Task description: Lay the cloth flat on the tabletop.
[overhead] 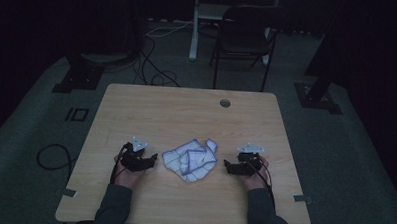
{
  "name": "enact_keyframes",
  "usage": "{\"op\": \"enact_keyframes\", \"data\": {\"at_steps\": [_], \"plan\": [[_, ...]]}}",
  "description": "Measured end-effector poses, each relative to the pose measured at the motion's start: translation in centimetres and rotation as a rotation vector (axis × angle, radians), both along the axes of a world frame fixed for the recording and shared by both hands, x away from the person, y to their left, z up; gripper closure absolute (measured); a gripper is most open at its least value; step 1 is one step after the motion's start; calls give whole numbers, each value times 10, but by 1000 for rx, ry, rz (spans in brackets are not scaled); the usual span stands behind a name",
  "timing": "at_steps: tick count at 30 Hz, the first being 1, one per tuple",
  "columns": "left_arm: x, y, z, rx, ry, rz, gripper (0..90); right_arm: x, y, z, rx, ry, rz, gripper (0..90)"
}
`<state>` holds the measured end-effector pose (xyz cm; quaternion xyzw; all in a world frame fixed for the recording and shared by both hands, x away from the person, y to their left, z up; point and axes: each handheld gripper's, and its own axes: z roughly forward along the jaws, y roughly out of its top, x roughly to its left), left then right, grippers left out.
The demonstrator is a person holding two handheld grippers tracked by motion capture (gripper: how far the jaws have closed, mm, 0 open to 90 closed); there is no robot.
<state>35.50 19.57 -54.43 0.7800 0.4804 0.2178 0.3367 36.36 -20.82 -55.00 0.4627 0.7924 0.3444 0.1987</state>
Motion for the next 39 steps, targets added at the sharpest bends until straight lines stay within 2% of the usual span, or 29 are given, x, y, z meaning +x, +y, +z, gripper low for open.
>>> {"op": "enact_keyframes", "data": {"at_steps": [13,21,24,27,32,35,39], "plan": [[-1,0,0,1,0,5,366,0,-1,0,0,0,7,148],[-2,1,1,-1,3,-1,389,-3,-2,4,-1,-3,22,331],[-2,2,1,-1,4,5,434,-4,-1,4,-1,0,23,351],[-2,3,2,0,7,4,467,-5,-1,5,0,-1,20,411],[-3,3,4,3,24,11,490,-6,0,6,33,8,34,455],[-2,4,6,-9,42,6,494,-9,2,9,32,-16,40,493],[-2,3,10,-15,40,-16,494,-12,4,14,45,-25,48,523]]}}
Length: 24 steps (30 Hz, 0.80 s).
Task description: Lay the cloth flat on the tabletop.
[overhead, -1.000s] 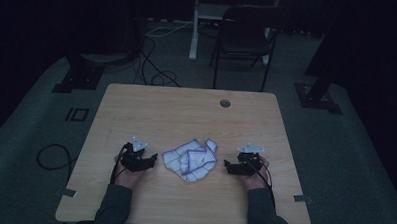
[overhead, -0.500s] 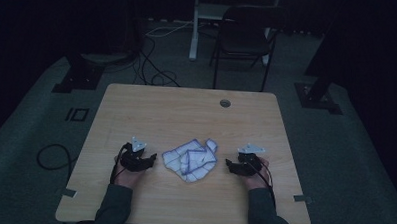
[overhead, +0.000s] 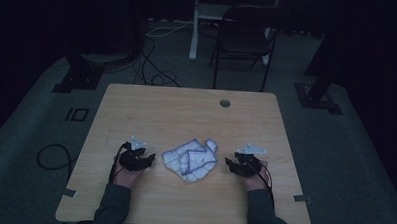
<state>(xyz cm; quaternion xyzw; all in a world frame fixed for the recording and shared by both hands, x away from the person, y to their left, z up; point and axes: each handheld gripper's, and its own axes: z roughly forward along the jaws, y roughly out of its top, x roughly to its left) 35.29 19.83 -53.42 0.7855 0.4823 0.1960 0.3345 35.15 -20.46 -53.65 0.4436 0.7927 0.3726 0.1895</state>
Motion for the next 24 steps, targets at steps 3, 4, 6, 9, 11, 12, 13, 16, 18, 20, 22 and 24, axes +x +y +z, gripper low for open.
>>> {"op": "enact_keyframes", "data": {"at_steps": [3,4,6,9,11,12,13,16,18,20,22,24], "plan": [[0,-2,5,-8,-8,-17,493,-3,2,4,9,-18,3,545],[0,-3,6,-9,-12,-22,493,-3,2,5,12,-25,2,548],[0,-5,9,-5,-12,-35,492,-4,2,7,18,-28,1,545],[0,-8,11,4,-12,-50,492,-5,2,9,27,-31,2,544],[2,-13,13,11,-14,-63,493,-6,3,11,34,-40,2,549],[2,-13,13,11,-14,-63,494,-7,3,12,37,-43,3,551],[4,-19,16,18,-20,-78,494,-8,4,13,40,-47,4,554],[6,-27,21,19,-32,-98,494,-9,7,16,47,-52,12,563],[7,-32,24,21,-39,-109,494,-9,9,17,44,-58,18,563],[9,-37,27,18,-43,-120,495,-9,12,19,47,-58,24,561],[11,-44,30,21,-49,-137,496,-9,14,20,45,-63,30,561],[13,-49,33,24,-52,-148,496,-9,17,21,44,-66,32,561]]}}
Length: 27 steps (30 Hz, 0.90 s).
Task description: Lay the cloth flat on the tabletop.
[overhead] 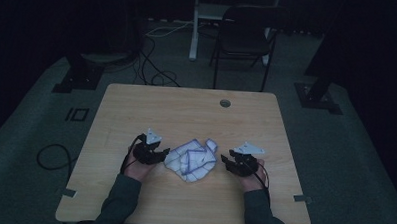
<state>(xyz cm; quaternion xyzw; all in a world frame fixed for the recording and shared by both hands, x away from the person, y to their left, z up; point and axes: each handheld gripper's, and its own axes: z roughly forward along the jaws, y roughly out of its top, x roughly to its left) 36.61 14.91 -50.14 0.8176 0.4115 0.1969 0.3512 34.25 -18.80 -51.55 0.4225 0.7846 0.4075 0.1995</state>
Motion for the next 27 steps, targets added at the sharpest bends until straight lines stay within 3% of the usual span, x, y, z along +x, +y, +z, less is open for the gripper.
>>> {"op": "enact_keyframes", "data": {"at_steps": [8,15,27], "plan": [[9,-23,8,-4,-7,-54,500,2,9,3,9,-7,14,568],[16,-46,8,11,-2,-95,500,5,15,2,16,-1,26,607],[21,-79,7,33,0,-185,505,6,23,1,23,2,47,595]]}}
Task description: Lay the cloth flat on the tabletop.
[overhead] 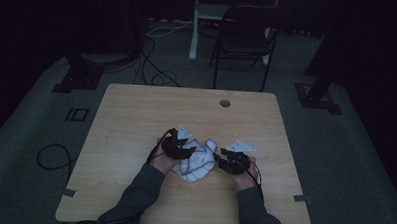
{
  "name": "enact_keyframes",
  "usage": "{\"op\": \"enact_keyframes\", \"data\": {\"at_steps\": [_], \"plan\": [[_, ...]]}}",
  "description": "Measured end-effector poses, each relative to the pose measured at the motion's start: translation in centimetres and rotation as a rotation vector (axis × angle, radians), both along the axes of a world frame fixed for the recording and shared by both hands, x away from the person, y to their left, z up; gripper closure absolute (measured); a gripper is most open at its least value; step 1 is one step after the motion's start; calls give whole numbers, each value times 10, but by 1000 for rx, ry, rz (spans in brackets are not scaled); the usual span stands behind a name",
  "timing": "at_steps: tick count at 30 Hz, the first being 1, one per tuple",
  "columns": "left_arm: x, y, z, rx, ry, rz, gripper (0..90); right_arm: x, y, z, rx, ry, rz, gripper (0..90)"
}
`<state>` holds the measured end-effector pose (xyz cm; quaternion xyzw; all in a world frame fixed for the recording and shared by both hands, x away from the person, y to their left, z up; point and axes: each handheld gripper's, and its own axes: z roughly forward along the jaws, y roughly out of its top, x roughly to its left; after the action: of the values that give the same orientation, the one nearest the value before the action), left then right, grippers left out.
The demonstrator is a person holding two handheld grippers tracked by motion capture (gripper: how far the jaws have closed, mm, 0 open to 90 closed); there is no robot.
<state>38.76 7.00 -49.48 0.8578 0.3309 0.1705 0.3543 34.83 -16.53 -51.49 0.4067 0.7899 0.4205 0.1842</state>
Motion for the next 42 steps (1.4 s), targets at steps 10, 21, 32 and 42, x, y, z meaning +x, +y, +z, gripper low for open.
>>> {"op": "enact_keyframes", "data": {"at_steps": [10,21,32,42], "plan": [[2,-23,-3,21,8,-47,508,-5,3,-12,-32,42,8,607],[4,-44,-14,54,46,-99,536,-6,1,-15,-30,44,1,612],[-9,-33,-7,52,40,-111,858,-6,0,-14,-26,44,6,603],[-22,-7,1,7,22,-67,858,-4,3,-13,-5,40,10,589]]}}
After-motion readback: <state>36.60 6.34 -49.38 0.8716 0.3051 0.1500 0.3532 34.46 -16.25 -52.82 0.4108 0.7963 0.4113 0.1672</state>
